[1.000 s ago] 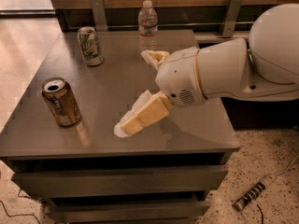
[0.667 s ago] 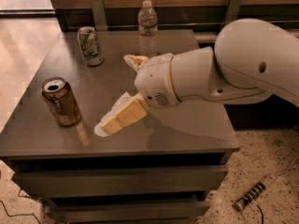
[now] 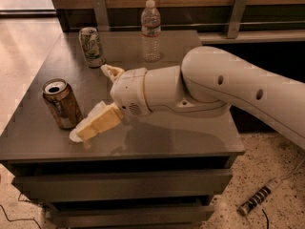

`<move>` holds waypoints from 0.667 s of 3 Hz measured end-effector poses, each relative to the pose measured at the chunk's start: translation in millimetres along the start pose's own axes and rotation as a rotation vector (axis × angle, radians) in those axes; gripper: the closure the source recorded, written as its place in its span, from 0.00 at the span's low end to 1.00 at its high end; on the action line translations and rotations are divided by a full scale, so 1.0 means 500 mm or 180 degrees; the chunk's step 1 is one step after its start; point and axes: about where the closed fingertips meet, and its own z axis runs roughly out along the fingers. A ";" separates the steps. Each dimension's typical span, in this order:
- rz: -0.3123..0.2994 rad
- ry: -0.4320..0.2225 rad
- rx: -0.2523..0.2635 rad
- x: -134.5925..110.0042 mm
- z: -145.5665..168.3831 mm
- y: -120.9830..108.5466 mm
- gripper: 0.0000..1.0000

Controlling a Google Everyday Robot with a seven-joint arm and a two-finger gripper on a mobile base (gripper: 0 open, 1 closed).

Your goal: Pick orange can

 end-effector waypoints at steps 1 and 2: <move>-0.0025 -0.0225 -0.0046 -0.001 0.056 -0.014 0.00; -0.0050 -0.0383 -0.0001 0.004 0.104 -0.026 0.00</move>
Offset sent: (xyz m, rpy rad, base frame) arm 0.0386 0.0659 -0.0290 0.1735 -0.0544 -0.0020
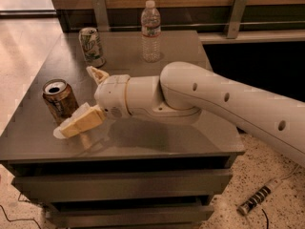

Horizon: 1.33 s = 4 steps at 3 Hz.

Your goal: Pick orange can

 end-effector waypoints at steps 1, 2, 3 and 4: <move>-0.0061 -0.0031 0.0041 0.006 0.037 -0.010 0.00; -0.0109 -0.0032 -0.0002 0.006 0.068 -0.011 0.00; -0.0132 -0.0055 -0.0081 0.005 0.089 -0.007 0.15; -0.0139 -0.0056 -0.0087 0.002 0.090 -0.004 0.37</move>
Offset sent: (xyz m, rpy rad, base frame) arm 0.0177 0.0448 -0.0142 0.0005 -0.0442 0.0193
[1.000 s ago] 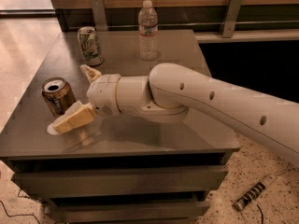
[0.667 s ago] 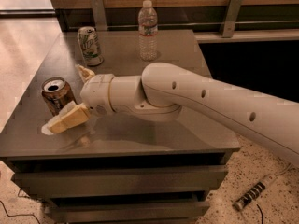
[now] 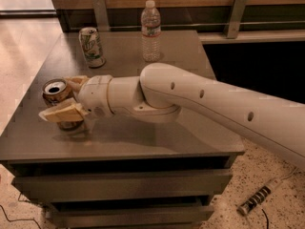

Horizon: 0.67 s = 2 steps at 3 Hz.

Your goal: Pick orange can

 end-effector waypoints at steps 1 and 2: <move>-0.0007 -0.0002 -0.0009 -0.003 0.003 0.003 0.60; -0.0017 -0.0005 -0.0024 -0.007 0.006 0.007 0.91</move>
Offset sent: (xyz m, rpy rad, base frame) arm -0.0013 0.0015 0.0008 -0.0001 -0.0014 0.0030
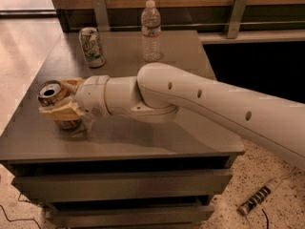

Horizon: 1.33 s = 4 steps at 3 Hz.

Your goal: Pick orange can

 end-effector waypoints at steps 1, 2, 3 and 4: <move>-0.0007 -0.0002 -0.0011 -0.003 0.003 0.003 1.00; -0.0008 -0.0002 -0.0011 -0.003 0.003 0.003 1.00; -0.0032 -0.0087 -0.0021 -0.021 -0.006 -0.001 1.00; -0.0159 -0.0170 -0.0045 -0.079 -0.029 -0.017 1.00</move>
Offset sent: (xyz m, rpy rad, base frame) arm -0.0011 0.0013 0.0006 -0.0001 -0.0012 0.0026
